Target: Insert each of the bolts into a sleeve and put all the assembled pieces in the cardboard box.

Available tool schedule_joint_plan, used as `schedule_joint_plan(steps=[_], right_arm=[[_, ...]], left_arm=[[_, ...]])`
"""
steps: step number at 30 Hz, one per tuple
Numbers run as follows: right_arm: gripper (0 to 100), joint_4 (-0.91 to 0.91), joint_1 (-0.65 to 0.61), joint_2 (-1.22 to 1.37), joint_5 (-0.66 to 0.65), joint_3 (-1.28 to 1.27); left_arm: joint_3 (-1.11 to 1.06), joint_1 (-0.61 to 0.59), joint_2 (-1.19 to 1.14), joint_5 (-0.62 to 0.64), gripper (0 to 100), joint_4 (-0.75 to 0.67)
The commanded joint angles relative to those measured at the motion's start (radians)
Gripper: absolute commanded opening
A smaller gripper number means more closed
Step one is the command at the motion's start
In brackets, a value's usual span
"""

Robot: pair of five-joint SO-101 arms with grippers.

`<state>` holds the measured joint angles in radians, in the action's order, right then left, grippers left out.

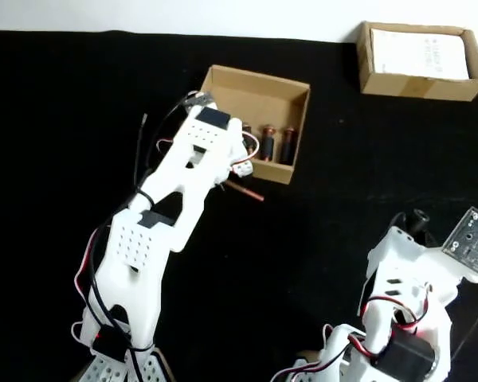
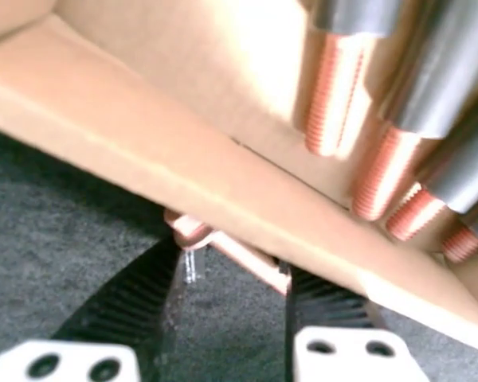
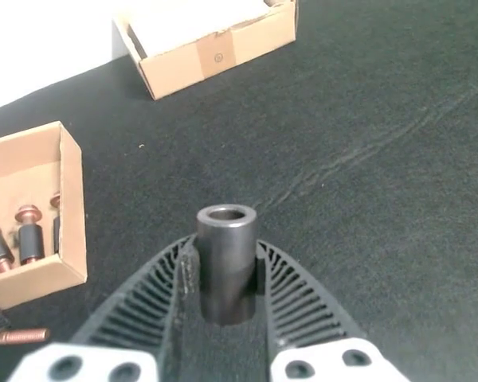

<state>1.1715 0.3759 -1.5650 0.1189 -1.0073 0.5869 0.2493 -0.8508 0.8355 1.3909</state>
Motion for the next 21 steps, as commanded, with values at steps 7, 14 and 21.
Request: schedule_joint_plan(steps=[7,14,21], right_arm=[[0.7,-0.033,0.002,-0.002,-0.002,-0.013],[0.7,0.153,-0.113,-0.028,0.000,0.041],[0.7,0.288,-0.375,-0.272,0.000,0.061]], left_arm=[[0.016,-0.035,0.061,0.002,1,0.041],[0.016,-0.001,0.239,-0.048,1,0.052],[0.016,0.119,0.522,-0.253,1,0.132]])
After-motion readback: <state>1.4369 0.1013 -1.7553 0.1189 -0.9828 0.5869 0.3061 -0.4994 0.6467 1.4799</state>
